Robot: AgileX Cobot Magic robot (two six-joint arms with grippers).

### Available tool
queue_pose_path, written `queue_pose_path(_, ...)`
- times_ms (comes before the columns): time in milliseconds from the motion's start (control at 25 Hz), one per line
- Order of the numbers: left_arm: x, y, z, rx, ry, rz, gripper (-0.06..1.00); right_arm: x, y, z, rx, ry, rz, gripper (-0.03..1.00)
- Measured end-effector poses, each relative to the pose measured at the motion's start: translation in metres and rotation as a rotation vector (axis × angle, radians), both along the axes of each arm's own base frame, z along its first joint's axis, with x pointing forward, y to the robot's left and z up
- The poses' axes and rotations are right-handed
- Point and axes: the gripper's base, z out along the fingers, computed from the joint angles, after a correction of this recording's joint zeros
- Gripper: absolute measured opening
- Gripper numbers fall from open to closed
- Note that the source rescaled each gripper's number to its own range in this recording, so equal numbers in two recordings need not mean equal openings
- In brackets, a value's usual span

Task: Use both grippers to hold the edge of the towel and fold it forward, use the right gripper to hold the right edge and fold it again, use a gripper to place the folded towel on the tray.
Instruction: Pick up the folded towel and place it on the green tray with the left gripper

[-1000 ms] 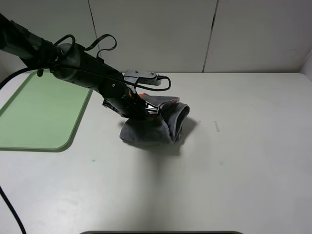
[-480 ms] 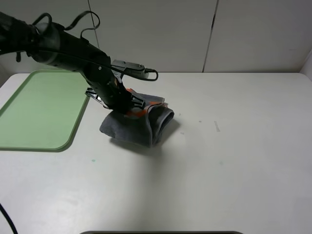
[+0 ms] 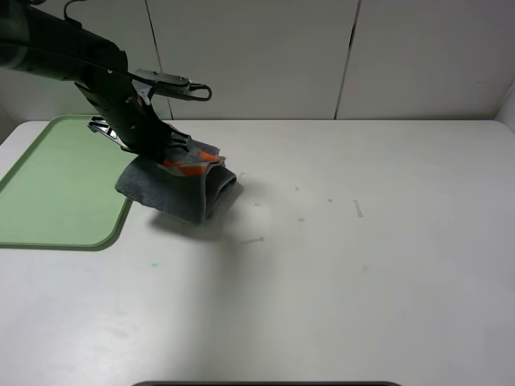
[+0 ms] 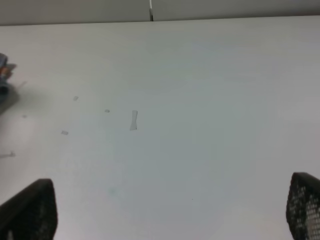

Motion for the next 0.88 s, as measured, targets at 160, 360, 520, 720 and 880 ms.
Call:
queue_pose_path(160,0.006,0.025,0.001,0.031,0.004,0.04,0.12,0.0,0.0,0.0,0.0,0.0,0.0,1.0)
queue_pose_path(360,0.011,0.059,0.001,0.052,0.019,0.105,0.12,0.0,0.0,0.0,0.0,0.0,0.0,1.0)
queue_pose_path(520,0.014,0.085,0.001,0.06,0.025,0.159,0.12,0.0,0.0,0.0,0.0,0.0,0.0,1.0)
queue_pose_path(720,0.016,0.114,0.001,0.073,0.03,0.199,0.12,0.0,0.0,0.0,0.0,0.0,0.0,1.0)
queue_pose_path(880,0.016,0.135,0.001,0.084,0.036,0.225,0.12,0.0,0.0,0.0,0.0,0.0,0.0,1.0)
